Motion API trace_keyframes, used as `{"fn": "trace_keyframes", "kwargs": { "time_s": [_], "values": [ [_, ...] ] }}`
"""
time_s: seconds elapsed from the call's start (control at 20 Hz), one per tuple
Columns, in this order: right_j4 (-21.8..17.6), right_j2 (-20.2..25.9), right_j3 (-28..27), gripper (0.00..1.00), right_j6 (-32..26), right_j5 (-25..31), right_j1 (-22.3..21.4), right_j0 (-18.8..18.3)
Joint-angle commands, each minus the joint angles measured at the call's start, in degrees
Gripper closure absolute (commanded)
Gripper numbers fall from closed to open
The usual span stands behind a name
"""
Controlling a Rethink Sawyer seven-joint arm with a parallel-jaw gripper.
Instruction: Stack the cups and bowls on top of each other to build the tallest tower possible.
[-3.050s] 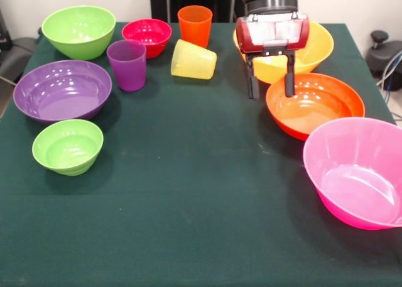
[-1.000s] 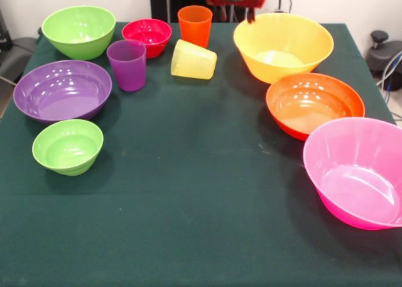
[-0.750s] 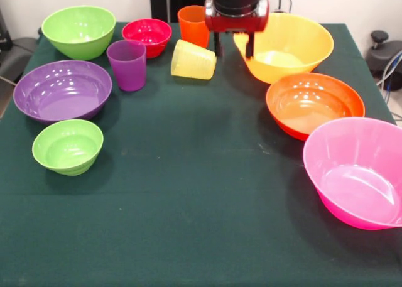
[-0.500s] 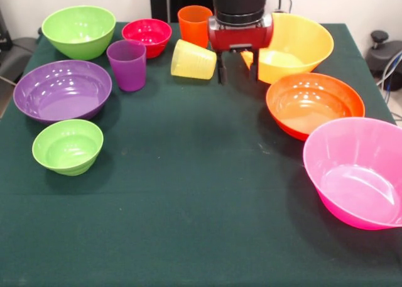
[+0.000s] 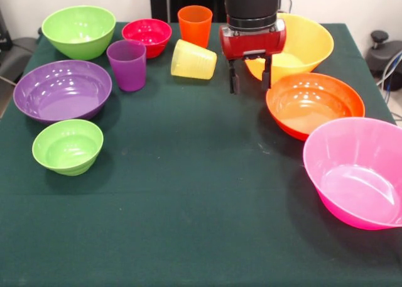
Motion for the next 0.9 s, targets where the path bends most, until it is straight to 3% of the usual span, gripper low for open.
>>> {"fn": "trace_keyframes", "kwargs": {
  "time_s": [0.05, 0.5, 0.7, 0.9],
  "values": [
    [-5.2, -0.1, -2.9, 0.00, -4.0, 0.0, 1.4, 1.5],
    [-4.2, -1.9, -3.8, 0.00, -2.4, 1.7, 0.7, 2.1],
    [-2.8, -10.6, -3.6, 0.00, 8.3, 1.3, -1.6, 7.7],
    [3.1, -16.6, -1.3, 0.00, 17.8, -2.7, -0.6, 11.4]
  ]
}}
